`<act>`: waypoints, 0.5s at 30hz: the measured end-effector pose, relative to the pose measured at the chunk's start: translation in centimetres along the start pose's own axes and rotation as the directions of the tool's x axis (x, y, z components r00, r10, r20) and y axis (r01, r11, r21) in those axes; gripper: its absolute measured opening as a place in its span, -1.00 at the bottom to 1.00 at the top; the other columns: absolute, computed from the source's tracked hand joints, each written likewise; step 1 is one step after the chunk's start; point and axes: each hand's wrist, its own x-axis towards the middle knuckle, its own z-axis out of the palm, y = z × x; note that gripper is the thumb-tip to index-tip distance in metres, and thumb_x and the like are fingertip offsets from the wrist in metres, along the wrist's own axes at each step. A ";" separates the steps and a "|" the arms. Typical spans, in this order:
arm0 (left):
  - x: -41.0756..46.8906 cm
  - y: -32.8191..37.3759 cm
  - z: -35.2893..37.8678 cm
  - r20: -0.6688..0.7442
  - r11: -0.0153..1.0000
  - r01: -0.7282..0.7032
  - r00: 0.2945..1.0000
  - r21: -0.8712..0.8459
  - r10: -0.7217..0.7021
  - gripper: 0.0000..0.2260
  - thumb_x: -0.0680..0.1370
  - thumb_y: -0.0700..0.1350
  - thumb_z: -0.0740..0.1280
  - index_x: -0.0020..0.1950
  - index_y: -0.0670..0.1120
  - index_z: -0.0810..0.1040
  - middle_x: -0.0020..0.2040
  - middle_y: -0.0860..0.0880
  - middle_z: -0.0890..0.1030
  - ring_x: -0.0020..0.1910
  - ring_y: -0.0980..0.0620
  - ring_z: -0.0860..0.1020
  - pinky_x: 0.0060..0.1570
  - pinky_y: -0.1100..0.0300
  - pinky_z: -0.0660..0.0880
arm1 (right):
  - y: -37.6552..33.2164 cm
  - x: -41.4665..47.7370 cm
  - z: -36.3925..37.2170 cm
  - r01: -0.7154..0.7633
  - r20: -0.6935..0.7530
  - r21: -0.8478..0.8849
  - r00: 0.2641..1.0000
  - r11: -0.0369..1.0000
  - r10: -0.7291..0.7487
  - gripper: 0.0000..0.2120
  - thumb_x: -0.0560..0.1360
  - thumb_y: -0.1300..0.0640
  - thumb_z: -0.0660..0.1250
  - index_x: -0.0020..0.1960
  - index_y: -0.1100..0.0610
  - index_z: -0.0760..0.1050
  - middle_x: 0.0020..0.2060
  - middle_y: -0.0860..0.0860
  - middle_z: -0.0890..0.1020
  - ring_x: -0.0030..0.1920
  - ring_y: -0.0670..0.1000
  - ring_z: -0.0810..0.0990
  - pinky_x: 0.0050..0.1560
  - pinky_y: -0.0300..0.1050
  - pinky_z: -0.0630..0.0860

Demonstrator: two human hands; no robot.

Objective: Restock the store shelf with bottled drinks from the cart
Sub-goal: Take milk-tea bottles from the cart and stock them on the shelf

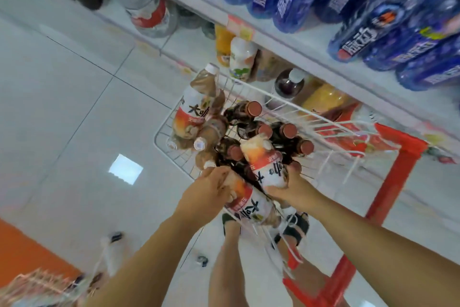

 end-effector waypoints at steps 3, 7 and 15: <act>0.3 -0.9 0.6 0.031 1.000 0.010 0.999 -0.014 -0.009 -0.59 0.55 -0.06 0.23 0.39 0.08 0.29 0.30 0.00 0.38 0.16 -0.04 0.48 0.07 0.09 0.47 | 0.3 0.4 0.7 -0.023 -0.057 0.027 0.998 0.999 0.024 -0.41 0.33 -0.04 0.49 0.24 0.02 0.29 0.16 0.01 0.53 0.09 0.01 0.52 0.12 -0.06 0.46; 0.3 -0.2 -0.6 -0.064 0.996 -0.059 0.996 -0.063 0.055 -0.54 0.54 -0.04 0.27 0.41 0.12 0.24 0.36 0.07 0.31 0.22 0.05 0.42 0.08 0.15 0.46 | -1.3 -1.0 -1.5 0.052 -0.171 -0.160 0.982 0.986 -0.079 -0.37 0.25 -0.06 0.51 0.24 -0.02 0.34 0.14 -0.01 0.53 0.05 0.00 0.53 0.05 -0.05 0.48; 1.9 5.0 -5.7 -0.074 0.893 -0.367 0.915 0.260 0.398 -0.25 0.37 0.20 0.40 0.47 0.11 0.15 0.38 0.07 0.37 0.35 0.02 0.33 0.41 -0.02 0.16 | -10.5 -5.6 -7.4 0.428 0.081 -0.835 0.718 0.347 -0.691 -0.31 0.25 -0.11 0.42 0.34 -0.16 0.30 0.17 -0.14 0.47 0.14 -0.01 0.49 0.14 -0.06 0.26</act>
